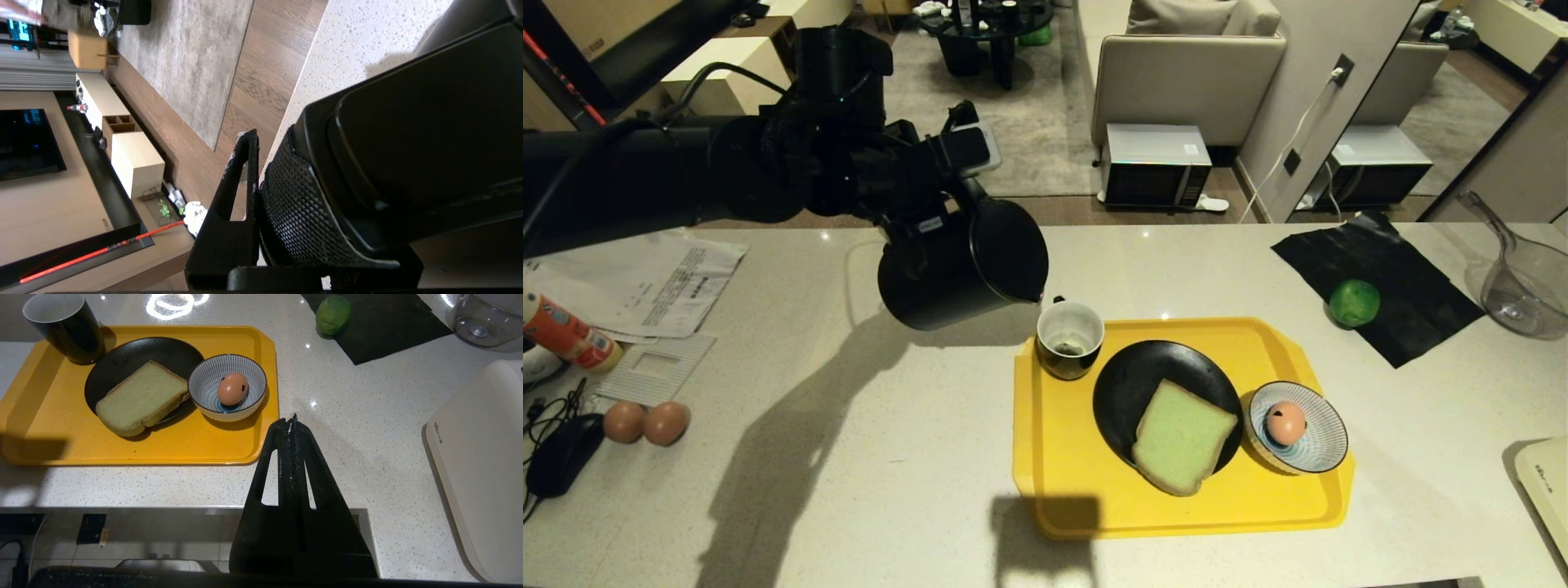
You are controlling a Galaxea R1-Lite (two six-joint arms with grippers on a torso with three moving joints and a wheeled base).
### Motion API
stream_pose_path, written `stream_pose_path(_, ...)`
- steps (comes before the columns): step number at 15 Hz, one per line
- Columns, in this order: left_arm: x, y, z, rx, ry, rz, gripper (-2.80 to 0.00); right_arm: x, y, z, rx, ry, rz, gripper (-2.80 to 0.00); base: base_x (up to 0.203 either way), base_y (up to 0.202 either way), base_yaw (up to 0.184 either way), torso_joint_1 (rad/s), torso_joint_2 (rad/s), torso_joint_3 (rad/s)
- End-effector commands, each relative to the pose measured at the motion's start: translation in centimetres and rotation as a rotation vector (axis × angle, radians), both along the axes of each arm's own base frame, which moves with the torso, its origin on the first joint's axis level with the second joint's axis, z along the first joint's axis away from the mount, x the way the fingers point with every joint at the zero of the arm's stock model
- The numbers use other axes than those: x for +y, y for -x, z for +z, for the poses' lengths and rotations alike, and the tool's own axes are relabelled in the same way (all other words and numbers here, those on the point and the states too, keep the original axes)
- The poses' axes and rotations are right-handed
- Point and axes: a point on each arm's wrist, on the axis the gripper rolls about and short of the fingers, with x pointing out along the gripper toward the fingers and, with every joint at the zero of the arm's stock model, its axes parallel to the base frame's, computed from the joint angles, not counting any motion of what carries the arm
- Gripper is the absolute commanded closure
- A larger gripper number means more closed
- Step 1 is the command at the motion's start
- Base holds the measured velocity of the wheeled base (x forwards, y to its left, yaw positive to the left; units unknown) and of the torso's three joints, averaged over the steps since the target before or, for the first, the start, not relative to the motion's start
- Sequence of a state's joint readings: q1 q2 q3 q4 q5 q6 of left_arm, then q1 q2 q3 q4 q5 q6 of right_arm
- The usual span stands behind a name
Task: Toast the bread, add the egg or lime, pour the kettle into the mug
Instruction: Pour water into a cup
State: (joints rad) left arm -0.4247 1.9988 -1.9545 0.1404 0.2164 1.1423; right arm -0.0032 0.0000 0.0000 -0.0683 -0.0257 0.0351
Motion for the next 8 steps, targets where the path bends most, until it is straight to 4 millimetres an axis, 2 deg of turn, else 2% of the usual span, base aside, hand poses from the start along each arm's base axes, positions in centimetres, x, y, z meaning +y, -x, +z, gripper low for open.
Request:
stream_pose_path(1,0.2,0.2,0.4,-0.005,0.020,0.006,0.00,0.0,-0.2,-0.7,0.027,0.000,0.000,0.00,0.000,0.000,0.000,0.000,0.00,0.000)
stream_pose_path(8,-0.4,2.0,2.0,-0.018,0.136,-0.006,0.00,0.0,-0.2,-0.7,0.027,0.000,0.000,0.00,0.000,0.000,0.000,0.000,0.00,0.000)
